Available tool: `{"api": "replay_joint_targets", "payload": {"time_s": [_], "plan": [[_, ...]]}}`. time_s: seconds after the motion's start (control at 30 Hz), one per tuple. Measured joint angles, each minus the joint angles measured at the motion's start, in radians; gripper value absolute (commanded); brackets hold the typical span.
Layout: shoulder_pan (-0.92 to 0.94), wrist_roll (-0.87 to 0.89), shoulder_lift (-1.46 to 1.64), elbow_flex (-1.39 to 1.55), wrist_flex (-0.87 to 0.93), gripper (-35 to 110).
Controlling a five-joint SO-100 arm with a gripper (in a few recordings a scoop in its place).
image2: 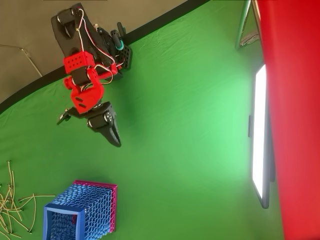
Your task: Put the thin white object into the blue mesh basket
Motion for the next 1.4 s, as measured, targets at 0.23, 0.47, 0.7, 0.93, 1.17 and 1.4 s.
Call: {"api": "replay_joint_targets", "payload": {"time_s": [0.23, 0.47, 0.7, 0.93, 1.17, 1.4], "plan": [[-0.009, -0.044, 0.328, 0.288, 0.091, 0], [-0.037, -0.058, 0.523, 0.385, 0.222, 1], [-0.034, -0.058, 0.551, 0.387, 0.318, 1], [-0.026, -0.058, 0.551, 0.387, 0.318, 1], [-0.026, -0.058, 0.551, 0.387, 0.321, 1], [-0.026, -0.058, 0.551, 0.387, 0.321, 1]]}}
